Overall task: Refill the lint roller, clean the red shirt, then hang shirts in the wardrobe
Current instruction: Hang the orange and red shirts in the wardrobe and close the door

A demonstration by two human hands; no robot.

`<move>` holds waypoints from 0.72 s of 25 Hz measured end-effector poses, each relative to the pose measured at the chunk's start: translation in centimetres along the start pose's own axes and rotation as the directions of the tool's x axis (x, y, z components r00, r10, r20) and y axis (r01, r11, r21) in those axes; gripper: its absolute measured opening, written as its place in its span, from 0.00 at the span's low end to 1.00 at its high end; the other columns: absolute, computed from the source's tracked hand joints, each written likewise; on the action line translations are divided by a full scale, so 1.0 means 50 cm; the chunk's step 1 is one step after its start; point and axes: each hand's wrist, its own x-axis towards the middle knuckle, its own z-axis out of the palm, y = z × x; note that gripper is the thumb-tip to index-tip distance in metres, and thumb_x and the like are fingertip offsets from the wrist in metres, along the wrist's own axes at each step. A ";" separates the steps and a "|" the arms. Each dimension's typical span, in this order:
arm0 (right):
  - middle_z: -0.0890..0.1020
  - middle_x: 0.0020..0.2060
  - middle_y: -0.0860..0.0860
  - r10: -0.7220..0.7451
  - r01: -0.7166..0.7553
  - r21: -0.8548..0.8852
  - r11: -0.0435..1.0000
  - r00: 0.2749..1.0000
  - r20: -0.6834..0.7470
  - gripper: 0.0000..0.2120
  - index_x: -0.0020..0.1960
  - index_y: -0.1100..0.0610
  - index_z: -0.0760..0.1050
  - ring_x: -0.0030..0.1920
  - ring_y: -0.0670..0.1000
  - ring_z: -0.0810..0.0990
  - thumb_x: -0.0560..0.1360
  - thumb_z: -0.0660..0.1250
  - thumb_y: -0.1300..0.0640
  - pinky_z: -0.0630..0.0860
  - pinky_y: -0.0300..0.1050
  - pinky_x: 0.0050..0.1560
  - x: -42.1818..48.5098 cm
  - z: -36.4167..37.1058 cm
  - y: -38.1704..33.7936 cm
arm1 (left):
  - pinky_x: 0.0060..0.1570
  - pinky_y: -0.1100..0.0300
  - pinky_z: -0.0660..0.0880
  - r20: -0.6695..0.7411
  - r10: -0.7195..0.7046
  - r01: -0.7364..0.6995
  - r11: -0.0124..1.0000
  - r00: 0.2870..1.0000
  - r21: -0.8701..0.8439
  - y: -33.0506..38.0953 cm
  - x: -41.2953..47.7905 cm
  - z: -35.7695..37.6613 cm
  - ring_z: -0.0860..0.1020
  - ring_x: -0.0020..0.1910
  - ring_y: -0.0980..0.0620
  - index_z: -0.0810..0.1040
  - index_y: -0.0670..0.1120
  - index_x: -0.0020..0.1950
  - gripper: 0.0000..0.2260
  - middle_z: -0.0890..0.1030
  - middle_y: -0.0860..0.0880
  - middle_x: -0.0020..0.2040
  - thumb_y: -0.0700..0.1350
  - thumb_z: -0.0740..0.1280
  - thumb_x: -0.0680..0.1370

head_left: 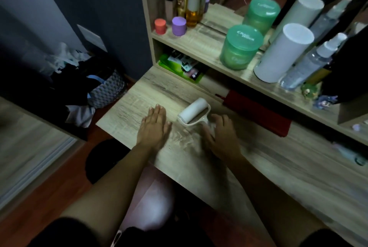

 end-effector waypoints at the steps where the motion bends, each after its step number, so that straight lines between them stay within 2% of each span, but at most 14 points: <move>1: 0.76 0.52 0.57 -0.088 0.088 0.002 0.996 0.996 -0.019 0.22 0.61 0.60 0.71 0.50 0.54 0.75 0.76 0.57 0.44 0.73 0.46 0.49 0.008 -0.010 -0.030 | 0.74 0.50 0.47 -0.020 0.004 -0.004 1.000 1.000 0.008 -0.009 -0.005 -0.033 0.45 0.77 0.48 0.47 0.45 0.77 0.26 0.47 0.46 0.78 0.54 0.49 0.81; 4: 0.79 0.44 0.58 -0.349 0.355 0.036 0.934 0.930 -0.114 0.18 0.53 0.61 0.74 0.44 0.56 0.76 0.75 0.58 0.48 0.72 0.47 0.47 0.066 -0.048 -0.158 | 0.75 0.52 0.48 -0.114 0.030 -0.025 0.999 0.993 0.048 -0.042 -0.018 -0.163 0.47 0.77 0.48 0.48 0.45 0.77 0.27 0.50 0.46 0.78 0.54 0.50 0.81; 6: 0.79 0.45 0.57 -0.478 0.495 0.052 0.867 0.858 -0.189 0.16 0.52 0.61 0.75 0.47 0.54 0.74 0.75 0.58 0.50 0.68 0.45 0.50 0.120 -0.079 -0.297 | 0.74 0.52 0.50 -0.229 0.020 0.000 0.996 0.973 0.086 -0.090 -0.039 -0.292 0.51 0.77 0.48 0.51 0.45 0.76 0.27 0.54 0.46 0.77 0.55 0.50 0.81; 8: 0.78 0.46 0.57 -0.578 0.598 0.040 0.801 0.788 -0.214 0.17 0.54 0.60 0.75 0.48 0.54 0.73 0.75 0.57 0.49 0.68 0.46 0.52 0.163 -0.104 -0.457 | 0.73 0.51 0.54 -0.369 0.014 0.037 0.991 0.929 0.131 -0.154 -0.075 -0.435 0.55 0.76 0.47 0.55 0.43 0.76 0.30 0.59 0.44 0.76 0.59 0.47 0.78; 10: 0.77 0.48 0.56 -0.664 0.680 0.001 0.733 0.716 -0.215 0.19 0.56 0.59 0.74 0.50 0.56 0.75 0.75 0.54 0.47 0.72 0.50 0.51 0.186 -0.116 -0.627 | 0.72 0.51 0.56 -0.481 0.009 0.091 0.979 0.877 0.184 -0.232 -0.131 -0.575 0.59 0.74 0.45 0.58 0.42 0.74 0.33 0.63 0.43 0.74 0.61 0.45 0.76; 12: 0.76 0.50 0.56 -0.734 0.745 -0.037 0.666 0.646 -0.211 0.21 0.57 0.58 0.73 0.50 0.57 0.75 0.75 0.53 0.46 0.74 0.51 0.51 0.199 -0.121 -0.773 | 0.72 0.52 0.57 -0.541 0.009 0.131 0.967 0.841 0.219 -0.298 -0.186 -0.693 0.61 0.74 0.45 0.59 0.41 0.74 0.30 0.64 0.42 0.74 0.58 0.48 0.77; 15: 0.75 0.50 0.54 -0.837 0.837 -0.128 0.533 0.499 -0.223 0.22 0.59 0.57 0.72 0.49 0.55 0.75 0.73 0.53 0.46 0.75 0.51 0.49 0.210 -0.127 -1.004 | 0.72 0.56 0.56 -0.616 0.039 0.173 0.944 0.787 0.280 -0.416 -0.291 -0.867 0.61 0.73 0.47 0.59 0.42 0.74 0.26 0.65 0.43 0.73 0.55 0.54 0.80; 18: 0.75 0.51 0.53 -0.894 0.890 -0.190 0.415 0.359 -0.269 0.19 0.59 0.56 0.72 0.50 0.55 0.75 0.73 0.58 0.48 0.74 0.49 0.49 0.202 -0.136 -1.245 | 0.70 0.57 0.59 -0.683 0.067 0.256 0.897 0.727 0.360 -0.551 -0.406 -1.043 0.63 0.72 0.47 0.61 0.43 0.73 0.29 0.67 0.44 0.72 0.61 0.49 0.79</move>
